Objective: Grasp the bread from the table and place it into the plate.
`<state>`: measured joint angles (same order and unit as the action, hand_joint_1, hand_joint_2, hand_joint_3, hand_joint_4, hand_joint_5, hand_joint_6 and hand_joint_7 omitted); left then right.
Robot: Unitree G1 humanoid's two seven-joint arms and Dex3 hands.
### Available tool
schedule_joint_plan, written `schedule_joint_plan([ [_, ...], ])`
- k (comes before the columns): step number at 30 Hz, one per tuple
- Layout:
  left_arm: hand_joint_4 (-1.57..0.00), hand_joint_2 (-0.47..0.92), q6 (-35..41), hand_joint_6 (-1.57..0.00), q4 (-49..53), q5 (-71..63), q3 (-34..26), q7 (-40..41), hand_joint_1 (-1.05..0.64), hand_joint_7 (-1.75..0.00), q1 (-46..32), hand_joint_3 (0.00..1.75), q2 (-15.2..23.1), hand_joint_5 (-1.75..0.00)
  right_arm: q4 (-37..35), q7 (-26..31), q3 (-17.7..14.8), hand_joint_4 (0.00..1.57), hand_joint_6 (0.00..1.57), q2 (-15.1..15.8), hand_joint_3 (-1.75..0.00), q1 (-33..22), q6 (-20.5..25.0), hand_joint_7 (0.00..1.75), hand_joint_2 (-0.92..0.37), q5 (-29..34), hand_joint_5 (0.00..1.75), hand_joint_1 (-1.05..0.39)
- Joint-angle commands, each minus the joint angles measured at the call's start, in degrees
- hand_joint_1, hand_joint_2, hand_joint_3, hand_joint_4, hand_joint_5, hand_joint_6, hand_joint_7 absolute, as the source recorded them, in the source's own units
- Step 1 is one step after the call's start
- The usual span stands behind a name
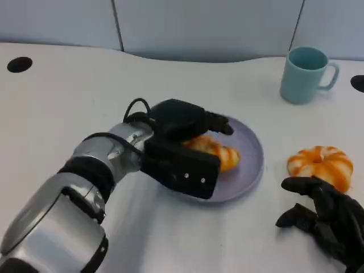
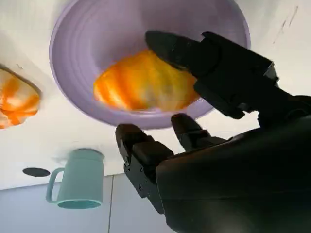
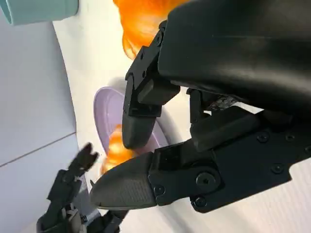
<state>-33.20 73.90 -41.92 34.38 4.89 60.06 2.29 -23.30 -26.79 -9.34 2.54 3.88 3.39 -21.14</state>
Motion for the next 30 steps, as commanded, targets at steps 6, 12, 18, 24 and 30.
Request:
schedule_joint_plan([
  [6,0.00,0.92,-1.67,-0.14,-1.54,-0.02,-0.20,4.19,-0.93,0.00,0.95,0.43,1.81,-0.13,-1.21,0.68,-0.13,0.62,0.60,0.35,-0.24,-0.62,1.05,0.96,-0.92,0.34,1.36,-0.44],
  [12,-0.08,0.92,-5.30,-0.19,-2.56,5.21,-5.01,3.14,-0.90,-0.03,-1.54,0.39,4.06,-0.18,-2.51,-0.31,-0.47,0.62,0.60,0.22,-0.25,-0.13,0.07,0.96,-0.92,0.19,1.37,-0.43],
  [18,-0.16,0.92,-10.57,-0.26,-4.11,17.77,-14.69,-5.18,-0.79,-0.06,-7.04,0.32,5.24,-0.29,-2.41,0.22,-0.32,0.63,0.60,0.08,-0.25,0.09,0.32,0.96,-0.92,0.44,1.36,-0.43],
  [24,-0.17,0.92,-11.79,-0.36,-8.09,32.99,-25.07,-19.14,-0.69,-0.06,-14.30,0.21,5.03,-0.55,-2.88,0.32,-0.18,0.61,0.60,0.16,-0.26,0.63,0.42,0.96,-0.92,0.69,1.36,-0.43],
  [30,-0.26,0.92,-0.99,-0.38,-23.08,58.21,-36.74,-39.08,-0.66,-0.05,-26.67,0.19,0.72,-0.58,-3.21,0.60,0.01,0.61,0.60,0.19,-0.25,0.95,-0.07,0.97,-0.92,1.14,1.37,-0.44],
])
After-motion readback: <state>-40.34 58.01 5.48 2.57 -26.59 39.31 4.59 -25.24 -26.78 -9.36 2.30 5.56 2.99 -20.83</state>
